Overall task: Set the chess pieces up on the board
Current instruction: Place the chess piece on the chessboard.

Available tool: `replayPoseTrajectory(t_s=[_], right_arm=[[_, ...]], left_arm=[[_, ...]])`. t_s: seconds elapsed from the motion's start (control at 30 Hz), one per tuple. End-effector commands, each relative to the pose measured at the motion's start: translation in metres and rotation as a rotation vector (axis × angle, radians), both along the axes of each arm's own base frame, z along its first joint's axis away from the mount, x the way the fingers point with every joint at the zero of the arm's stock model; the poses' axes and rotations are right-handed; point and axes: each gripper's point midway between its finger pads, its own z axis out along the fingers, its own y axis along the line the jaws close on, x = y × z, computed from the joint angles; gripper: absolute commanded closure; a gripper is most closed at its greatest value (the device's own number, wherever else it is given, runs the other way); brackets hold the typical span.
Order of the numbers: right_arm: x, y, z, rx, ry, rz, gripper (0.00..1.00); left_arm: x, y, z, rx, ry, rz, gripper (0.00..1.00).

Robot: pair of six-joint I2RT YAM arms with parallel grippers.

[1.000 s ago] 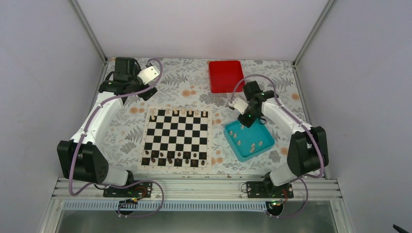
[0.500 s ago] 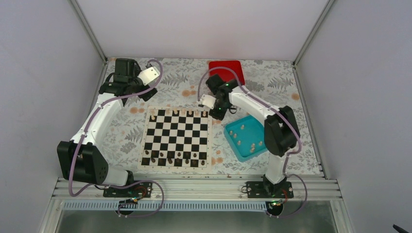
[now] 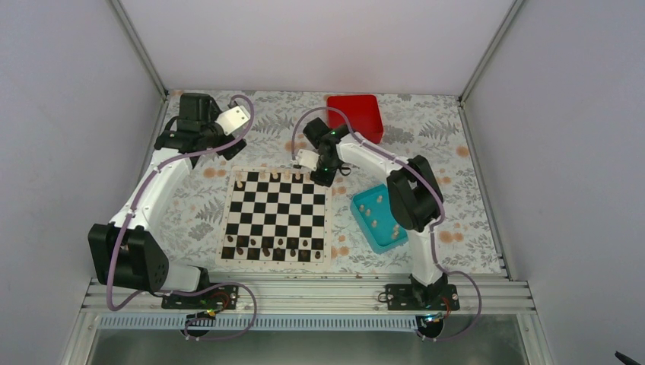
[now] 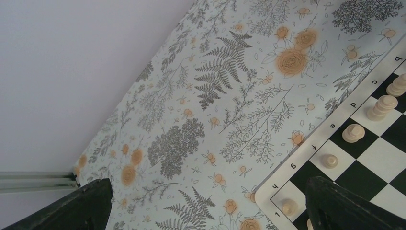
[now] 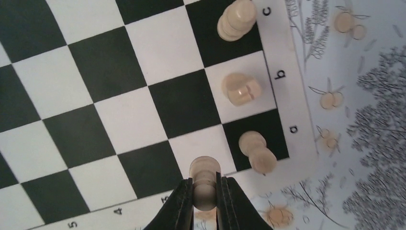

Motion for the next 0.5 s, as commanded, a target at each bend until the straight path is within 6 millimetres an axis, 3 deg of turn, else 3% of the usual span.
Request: replayPoseTrajectory(t_s=[0.0,0.47], right_arm=[[-0.001,0.013,-0.012,-0.005,0.016,0.038,0.9],[-0.004,0.004,-0.037,-0.075,0.057,0.028,0.9]], left_arm=[[-0.002,-0.001,0.006,-0.021,-0.023,-0.004,0.0],[-0.002,-0.003,0.004,-0.021,-0.015,-0.022,0.0]])
